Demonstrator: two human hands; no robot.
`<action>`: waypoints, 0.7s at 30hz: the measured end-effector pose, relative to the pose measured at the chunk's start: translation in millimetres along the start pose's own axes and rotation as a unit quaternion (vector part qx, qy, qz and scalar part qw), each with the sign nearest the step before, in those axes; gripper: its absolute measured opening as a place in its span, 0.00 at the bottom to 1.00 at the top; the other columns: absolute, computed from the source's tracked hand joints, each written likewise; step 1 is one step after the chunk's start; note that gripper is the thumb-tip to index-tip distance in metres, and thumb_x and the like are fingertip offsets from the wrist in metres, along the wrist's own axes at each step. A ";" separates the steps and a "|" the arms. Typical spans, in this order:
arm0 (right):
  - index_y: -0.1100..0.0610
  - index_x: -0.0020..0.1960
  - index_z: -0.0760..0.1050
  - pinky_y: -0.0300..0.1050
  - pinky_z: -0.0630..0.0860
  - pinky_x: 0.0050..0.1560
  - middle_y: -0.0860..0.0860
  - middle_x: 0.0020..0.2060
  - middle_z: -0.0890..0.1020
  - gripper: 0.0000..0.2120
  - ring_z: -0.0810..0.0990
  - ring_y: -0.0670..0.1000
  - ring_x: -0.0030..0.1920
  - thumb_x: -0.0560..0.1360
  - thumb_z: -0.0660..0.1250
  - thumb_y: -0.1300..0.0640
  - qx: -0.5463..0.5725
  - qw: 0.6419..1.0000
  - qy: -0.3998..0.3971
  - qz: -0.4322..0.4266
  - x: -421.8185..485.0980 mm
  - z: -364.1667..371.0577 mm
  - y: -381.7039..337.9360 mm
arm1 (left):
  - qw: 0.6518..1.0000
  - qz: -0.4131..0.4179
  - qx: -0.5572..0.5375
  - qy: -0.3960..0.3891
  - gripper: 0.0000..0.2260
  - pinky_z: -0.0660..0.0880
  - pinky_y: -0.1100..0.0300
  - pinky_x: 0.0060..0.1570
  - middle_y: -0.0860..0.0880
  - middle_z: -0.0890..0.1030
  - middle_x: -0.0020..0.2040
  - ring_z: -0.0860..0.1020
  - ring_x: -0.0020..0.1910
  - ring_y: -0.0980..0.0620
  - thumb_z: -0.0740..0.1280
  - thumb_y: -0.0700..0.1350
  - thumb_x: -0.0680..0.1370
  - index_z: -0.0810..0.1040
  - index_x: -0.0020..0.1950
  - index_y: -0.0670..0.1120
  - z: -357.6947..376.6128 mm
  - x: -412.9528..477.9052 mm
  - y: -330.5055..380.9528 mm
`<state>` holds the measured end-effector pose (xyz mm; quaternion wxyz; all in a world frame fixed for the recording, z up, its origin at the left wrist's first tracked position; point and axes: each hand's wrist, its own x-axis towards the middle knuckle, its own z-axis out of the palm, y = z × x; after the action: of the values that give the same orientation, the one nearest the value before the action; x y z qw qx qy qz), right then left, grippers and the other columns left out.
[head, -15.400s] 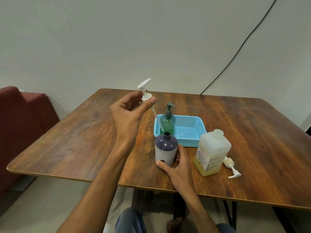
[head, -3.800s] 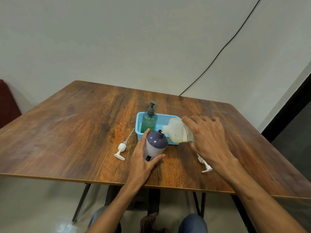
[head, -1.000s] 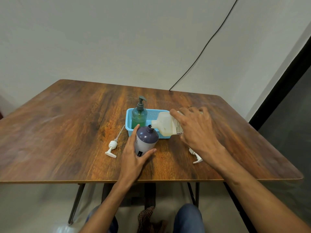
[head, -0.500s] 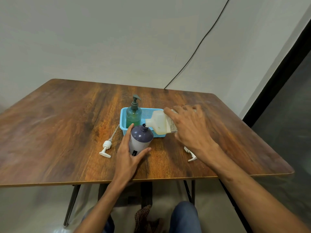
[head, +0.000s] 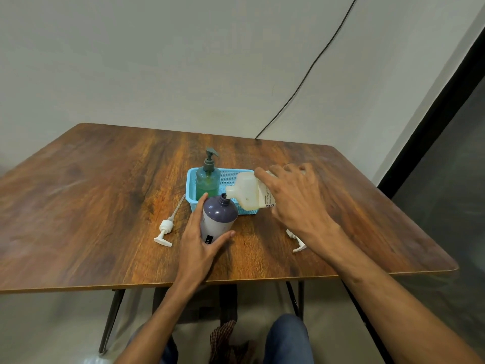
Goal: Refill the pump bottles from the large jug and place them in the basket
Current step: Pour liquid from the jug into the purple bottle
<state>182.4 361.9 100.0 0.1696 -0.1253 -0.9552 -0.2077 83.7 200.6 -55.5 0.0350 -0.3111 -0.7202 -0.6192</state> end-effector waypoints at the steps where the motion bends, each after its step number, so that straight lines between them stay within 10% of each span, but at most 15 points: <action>1: 0.47 0.72 0.62 0.60 0.66 0.61 0.52 0.65 0.76 0.34 0.75 0.59 0.63 0.71 0.74 0.50 0.000 1.000 0.000 0.000 0.0 0.3 0.3 | 1.000 0.002 -0.001 0.000 0.44 0.66 0.78 0.62 0.53 0.69 0.76 0.71 0.68 0.64 0.79 0.51 0.71 0.58 0.81 0.54 0.1 0.1 -0.8; 21: 0.47 0.72 0.64 0.60 0.65 0.62 0.52 0.65 0.77 0.34 0.75 0.60 0.63 0.70 0.74 0.51 -0.002 1.000 -0.001 0.002 -0.3 -3.0 -1.3 | 1.000 0.007 -0.010 -0.004 0.44 0.68 0.73 0.65 0.54 0.70 0.76 0.71 0.70 0.61 0.79 0.52 0.72 0.58 0.81 0.55 -1.3 -1.4 0.0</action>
<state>183.1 359.4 102.0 0.1689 -0.1277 -0.9548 -0.2087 84.4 198.9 -55.8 0.0334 -0.3187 -0.7118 -0.6250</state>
